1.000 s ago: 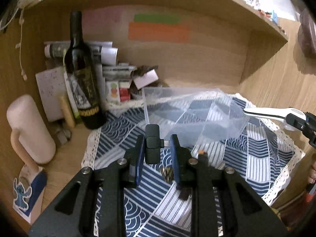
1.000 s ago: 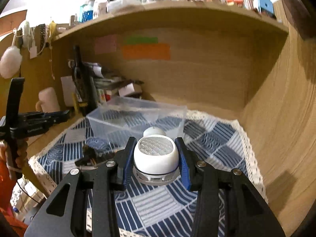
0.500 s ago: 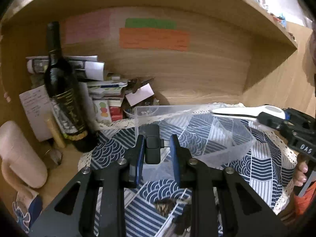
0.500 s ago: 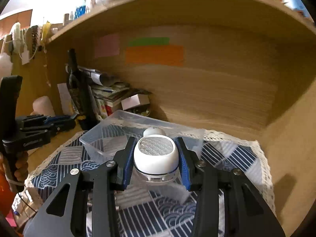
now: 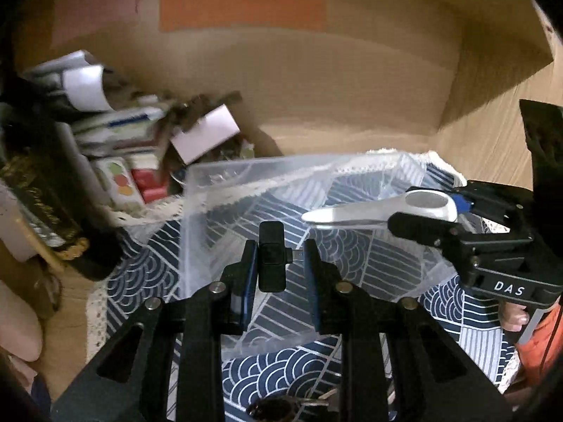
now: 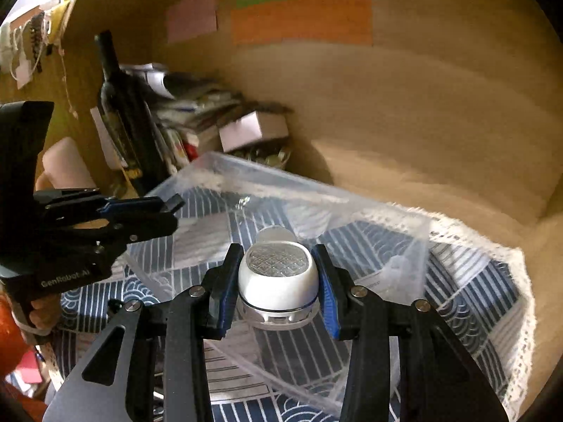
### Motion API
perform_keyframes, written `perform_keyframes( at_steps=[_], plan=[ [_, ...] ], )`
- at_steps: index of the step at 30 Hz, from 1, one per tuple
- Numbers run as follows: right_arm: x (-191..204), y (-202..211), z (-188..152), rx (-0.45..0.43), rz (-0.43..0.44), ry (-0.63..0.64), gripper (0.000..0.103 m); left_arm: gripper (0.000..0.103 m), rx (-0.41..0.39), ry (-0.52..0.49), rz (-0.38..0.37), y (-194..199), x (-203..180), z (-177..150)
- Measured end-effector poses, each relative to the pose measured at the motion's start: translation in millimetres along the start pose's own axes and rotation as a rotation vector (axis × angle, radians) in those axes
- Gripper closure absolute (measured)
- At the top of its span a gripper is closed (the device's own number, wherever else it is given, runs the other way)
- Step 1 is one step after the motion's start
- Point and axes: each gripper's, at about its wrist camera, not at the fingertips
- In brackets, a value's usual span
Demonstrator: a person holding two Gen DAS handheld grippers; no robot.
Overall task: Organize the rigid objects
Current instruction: 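Lower the massager into the clear box with right gripper while left gripper drops the black item in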
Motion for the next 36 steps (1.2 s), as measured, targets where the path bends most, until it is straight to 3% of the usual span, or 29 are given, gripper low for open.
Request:
perform_keyframes(
  at_steps=[4, 8, 10, 12, 16, 18, 20, 24, 36],
  plan=[
    [-5.4, -10.1, -5.0, 0.046, -0.010, -0.005, 0.066, 0.078, 0.037, -0.002, -0.012, -13.7, -1.6, -0.7],
    [-9.5, -13.9, -6.5, 0.076, -0.081, -0.013, 0.065, 0.077, 0.059, 0.005, 0.002, -18.6, -1.0, -2.4],
    [-10.3, -10.0, -5.3, 0.064, -0.099, -0.020, 0.056, 0.072, 0.056, 0.007, 0.003, -16.2, -0.6, -2.9],
    [-9.2, -2.4, -3.5, 0.041, -0.111, -0.021, 0.039, 0.060, 0.042, 0.015, 0.001, -10.0, 0.1, -3.5],
    [2.6, 19.3, -0.5, -0.010, -0.146, 0.005, 0.036, 0.049, -0.008, 0.011, 0.019, 14.2, 0.1, -4.1],
    [7.9, 29.2, -0.6, -0.035, -0.156, 0.009, 0.027, 0.038, -0.032, 0.015, 0.025, 27.9, 1.5, -4.4],
    [16.6, 40.4, -2.1, -0.062, -0.172, 0.022, 0.023, 0.031, -0.063, 0.022, 0.042, 44.5, 4.4, -6.0],
    [34.1, 58.9, -9.8, -0.094, -0.176, 0.042, 0.018, 0.007, -0.103, 0.036, 0.077, 74.0, 9.7, -14.1],
    [80.2, 83.0, -61.7, -0.109, -0.180, 0.012, 0.017, 0.007, -0.071, 0.024, 0.125, 104.0, 21.8, -67.3]
  ],
)
Point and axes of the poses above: each gripper's, at about its wrist camera, not at the fingertips, and y roughly against the way its jaws point, x to its left, z to its top, and after that the axes turned 1 degree about z, right-handed
